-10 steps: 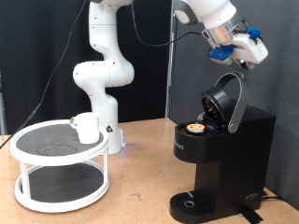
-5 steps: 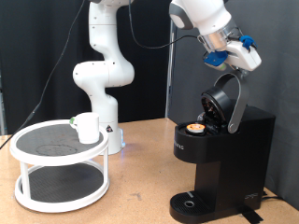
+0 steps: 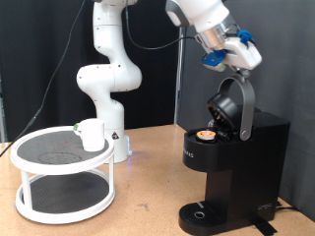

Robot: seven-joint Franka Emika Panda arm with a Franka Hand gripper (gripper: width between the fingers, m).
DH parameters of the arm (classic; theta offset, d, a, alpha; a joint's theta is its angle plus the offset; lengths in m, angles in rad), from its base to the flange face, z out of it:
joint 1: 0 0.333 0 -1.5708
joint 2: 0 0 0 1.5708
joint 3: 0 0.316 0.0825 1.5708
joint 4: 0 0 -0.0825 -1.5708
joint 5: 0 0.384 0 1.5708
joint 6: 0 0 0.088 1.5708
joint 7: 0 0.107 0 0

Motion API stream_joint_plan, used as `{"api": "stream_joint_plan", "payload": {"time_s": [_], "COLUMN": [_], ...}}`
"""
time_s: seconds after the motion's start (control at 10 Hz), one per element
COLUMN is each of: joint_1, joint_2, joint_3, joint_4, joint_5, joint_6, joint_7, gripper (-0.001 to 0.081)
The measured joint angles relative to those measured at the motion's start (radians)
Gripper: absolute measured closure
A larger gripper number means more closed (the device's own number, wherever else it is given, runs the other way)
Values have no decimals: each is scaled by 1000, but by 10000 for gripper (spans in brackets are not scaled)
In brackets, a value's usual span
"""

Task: Make a cup of coffee with the keurig machine

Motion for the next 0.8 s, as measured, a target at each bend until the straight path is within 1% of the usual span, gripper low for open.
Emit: {"api": "stream_joint_plan", "payload": {"time_s": [0.2, 0.4, 0.6, 0.8], "joint_1": [-28, -55, -79, -99], "joint_2": [-24, -37, -37, -27], "joint_3": [-25, -44, -55, -55], "joint_4": [-25, -54, -80, -106], "joint_5": [-40, -85, -136, -204], "joint_6": [-26, -27, -18, 3], "joint_7": [-22, -30, -33, -11], "gripper": [806, 806, 806, 806]}}
